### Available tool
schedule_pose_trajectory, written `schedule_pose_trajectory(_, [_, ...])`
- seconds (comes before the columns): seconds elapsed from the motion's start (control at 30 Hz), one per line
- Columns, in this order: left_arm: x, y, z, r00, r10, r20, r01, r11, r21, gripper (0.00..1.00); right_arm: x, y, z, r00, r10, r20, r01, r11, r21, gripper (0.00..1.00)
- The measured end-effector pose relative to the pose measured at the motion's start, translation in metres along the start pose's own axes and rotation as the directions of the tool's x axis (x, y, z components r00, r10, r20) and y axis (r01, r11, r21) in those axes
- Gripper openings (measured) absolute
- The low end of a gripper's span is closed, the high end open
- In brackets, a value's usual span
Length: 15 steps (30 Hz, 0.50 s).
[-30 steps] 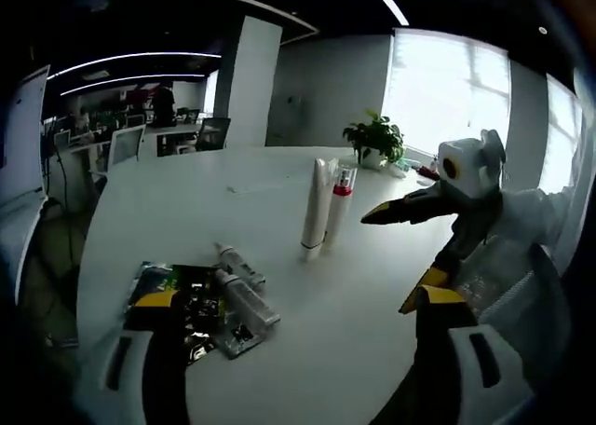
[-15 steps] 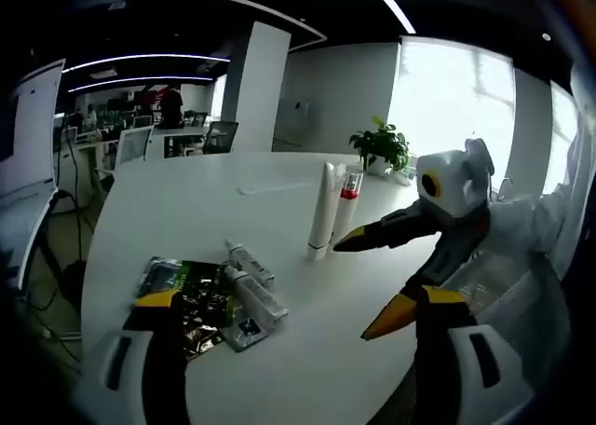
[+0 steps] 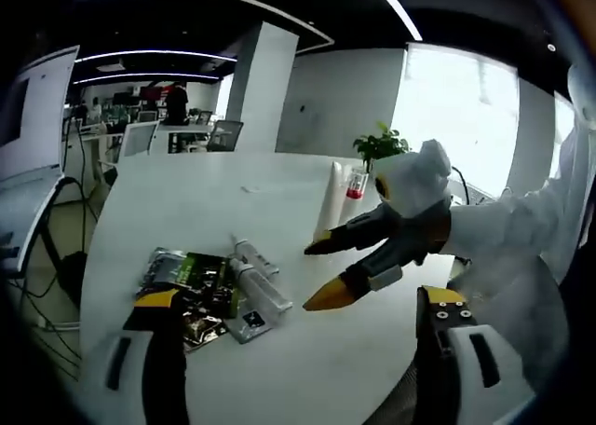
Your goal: Arrange the skincare products in the storage area until every visible bottle or jar stands upright without overlapping.
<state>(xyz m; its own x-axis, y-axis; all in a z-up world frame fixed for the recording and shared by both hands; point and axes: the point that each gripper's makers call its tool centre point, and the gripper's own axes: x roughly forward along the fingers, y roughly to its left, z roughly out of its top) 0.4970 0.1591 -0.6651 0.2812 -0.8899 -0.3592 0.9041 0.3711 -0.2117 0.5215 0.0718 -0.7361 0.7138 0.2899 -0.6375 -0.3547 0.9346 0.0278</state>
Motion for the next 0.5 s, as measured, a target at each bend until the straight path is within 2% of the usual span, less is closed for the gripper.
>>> schedule_pose_trajectory(0.2, [-0.003, -0.002, 0.003, 1.000, -0.010, 0.019, 0.010, 1.000, -0.012, 0.99, 0.014, -0.020, 0.000, 0.996, -0.088, -0.012, 0.089, 0.995, 0.033, 0.47])
schedule_pose_trajectory(0.3, [-0.004, -0.005, 0.005, 0.999, -0.027, 0.037, 0.028, 0.999, -0.029, 0.99, 0.021, -0.024, -0.001, 0.995, -0.102, -0.021, 0.102, 0.994, 0.037, 0.44])
schedule_pose_trajectory(0.5, [-0.003, -0.009, 0.002, 0.999, -0.045, 0.031, 0.046, 0.999, -0.029, 0.99, 0.038, -0.037, 0.000, 0.988, -0.151, -0.043, 0.153, 0.988, 0.034, 0.36])
